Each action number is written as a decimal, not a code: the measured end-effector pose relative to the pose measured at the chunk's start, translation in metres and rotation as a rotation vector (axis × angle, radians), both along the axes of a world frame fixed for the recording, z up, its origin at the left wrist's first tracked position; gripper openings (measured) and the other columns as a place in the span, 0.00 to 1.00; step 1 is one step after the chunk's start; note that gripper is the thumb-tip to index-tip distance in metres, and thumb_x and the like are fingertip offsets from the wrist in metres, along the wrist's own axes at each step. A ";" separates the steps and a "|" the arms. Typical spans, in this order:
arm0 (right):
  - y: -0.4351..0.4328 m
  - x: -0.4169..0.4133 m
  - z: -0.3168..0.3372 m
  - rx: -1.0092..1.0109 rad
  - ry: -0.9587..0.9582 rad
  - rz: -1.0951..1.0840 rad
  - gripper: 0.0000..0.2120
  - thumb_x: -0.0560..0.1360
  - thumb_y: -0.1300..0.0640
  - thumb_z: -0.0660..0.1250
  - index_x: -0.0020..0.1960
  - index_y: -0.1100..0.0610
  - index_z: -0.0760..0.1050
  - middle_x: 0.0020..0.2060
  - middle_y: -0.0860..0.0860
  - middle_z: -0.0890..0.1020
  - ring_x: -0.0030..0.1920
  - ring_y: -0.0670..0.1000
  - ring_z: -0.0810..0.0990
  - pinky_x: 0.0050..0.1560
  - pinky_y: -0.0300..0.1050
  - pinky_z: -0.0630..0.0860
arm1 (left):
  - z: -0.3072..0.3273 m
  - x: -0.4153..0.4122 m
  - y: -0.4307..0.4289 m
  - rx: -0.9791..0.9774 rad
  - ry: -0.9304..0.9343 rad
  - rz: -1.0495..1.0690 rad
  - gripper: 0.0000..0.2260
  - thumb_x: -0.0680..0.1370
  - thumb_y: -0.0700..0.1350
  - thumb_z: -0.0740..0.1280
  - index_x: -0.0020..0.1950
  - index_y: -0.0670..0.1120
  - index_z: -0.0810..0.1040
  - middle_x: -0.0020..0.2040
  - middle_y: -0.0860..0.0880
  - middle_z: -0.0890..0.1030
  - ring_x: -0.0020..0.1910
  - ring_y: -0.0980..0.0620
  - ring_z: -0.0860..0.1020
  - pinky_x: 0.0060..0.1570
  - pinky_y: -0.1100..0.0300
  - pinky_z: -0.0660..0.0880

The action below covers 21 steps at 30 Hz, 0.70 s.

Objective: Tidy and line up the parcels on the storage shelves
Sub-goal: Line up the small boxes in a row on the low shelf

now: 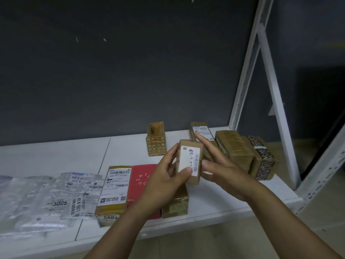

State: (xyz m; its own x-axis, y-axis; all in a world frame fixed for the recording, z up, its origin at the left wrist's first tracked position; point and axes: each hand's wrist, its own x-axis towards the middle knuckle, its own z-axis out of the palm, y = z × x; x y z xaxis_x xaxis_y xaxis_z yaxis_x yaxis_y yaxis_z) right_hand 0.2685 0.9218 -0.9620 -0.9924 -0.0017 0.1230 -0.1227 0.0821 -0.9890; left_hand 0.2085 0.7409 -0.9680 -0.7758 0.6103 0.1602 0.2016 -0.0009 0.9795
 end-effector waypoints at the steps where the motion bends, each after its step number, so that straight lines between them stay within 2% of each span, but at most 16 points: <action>1: 0.001 0.002 -0.003 -0.035 0.005 -0.063 0.30 0.71 0.46 0.73 0.69 0.32 0.65 0.67 0.45 0.75 0.65 0.49 0.75 0.62 0.54 0.75 | -0.006 0.002 0.006 -0.001 -0.011 -0.035 0.27 0.77 0.44 0.68 0.71 0.63 0.63 0.63 0.64 0.74 0.62 0.62 0.75 0.52 0.67 0.77; 4: 0.006 0.005 -0.016 0.017 0.095 -0.290 0.25 0.68 0.51 0.74 0.64 0.39 0.72 0.60 0.44 0.80 0.58 0.46 0.80 0.53 0.42 0.79 | -0.025 0.007 0.023 -0.095 0.070 -0.129 0.32 0.77 0.43 0.69 0.76 0.60 0.58 0.73 0.61 0.67 0.71 0.64 0.65 0.67 0.61 0.69; 7: 0.018 0.006 -0.037 0.282 0.108 -0.355 0.23 0.70 0.55 0.76 0.61 0.39 0.74 0.70 0.37 0.66 0.62 0.31 0.70 0.56 0.30 0.73 | -0.043 0.002 0.033 -0.293 0.246 -0.132 0.34 0.77 0.46 0.69 0.76 0.63 0.53 0.76 0.62 0.59 0.72 0.66 0.59 0.72 0.62 0.60; 10: 0.026 0.004 -0.063 0.478 0.075 -0.329 0.25 0.70 0.55 0.76 0.61 0.37 0.73 0.74 0.40 0.62 0.68 0.34 0.64 0.60 0.24 0.66 | -0.057 -0.008 0.036 -0.567 0.475 -0.135 0.33 0.78 0.50 0.67 0.76 0.62 0.50 0.75 0.64 0.54 0.75 0.60 0.56 0.77 0.50 0.45; 12: 0.026 0.000 -0.078 0.544 0.052 -0.318 0.26 0.70 0.54 0.76 0.64 0.40 0.72 0.74 0.42 0.62 0.69 0.35 0.63 0.58 0.20 0.61 | -0.065 -0.013 0.036 -0.704 0.574 -0.126 0.33 0.79 0.50 0.66 0.77 0.59 0.50 0.77 0.59 0.57 0.76 0.57 0.56 0.75 0.50 0.35; 14: 0.027 -0.005 -0.090 0.629 0.025 -0.302 0.29 0.70 0.53 0.76 0.69 0.44 0.71 0.74 0.42 0.62 0.67 0.35 0.61 0.55 0.16 0.57 | -0.070 -0.018 0.034 -0.786 0.635 -0.112 0.33 0.78 0.50 0.66 0.78 0.57 0.53 0.77 0.55 0.61 0.76 0.56 0.57 0.75 0.52 0.37; 17: 0.028 -0.009 -0.103 0.704 -0.015 -0.231 0.31 0.71 0.53 0.75 0.71 0.47 0.69 0.72 0.39 0.61 0.71 0.39 0.61 0.62 0.22 0.56 | -0.073 -0.028 0.025 -0.765 0.606 -0.122 0.34 0.76 0.53 0.69 0.78 0.57 0.56 0.76 0.53 0.62 0.75 0.54 0.59 0.75 0.56 0.53; 19: 0.028 -0.011 -0.109 0.743 -0.012 -0.187 0.31 0.72 0.53 0.74 0.72 0.46 0.68 0.71 0.34 0.58 0.73 0.40 0.59 0.68 0.31 0.58 | -0.072 -0.036 0.017 -0.842 0.657 -0.124 0.37 0.74 0.58 0.69 0.78 0.56 0.55 0.78 0.55 0.58 0.77 0.54 0.54 0.76 0.55 0.50; 21: 0.030 -0.012 -0.111 0.776 -0.008 -0.176 0.30 0.73 0.53 0.73 0.72 0.44 0.68 0.71 0.33 0.58 0.72 0.39 0.59 0.70 0.34 0.58 | -0.072 -0.046 0.006 -1.002 0.734 -0.103 0.40 0.71 0.68 0.65 0.78 0.59 0.50 0.79 0.56 0.51 0.78 0.53 0.47 0.76 0.46 0.41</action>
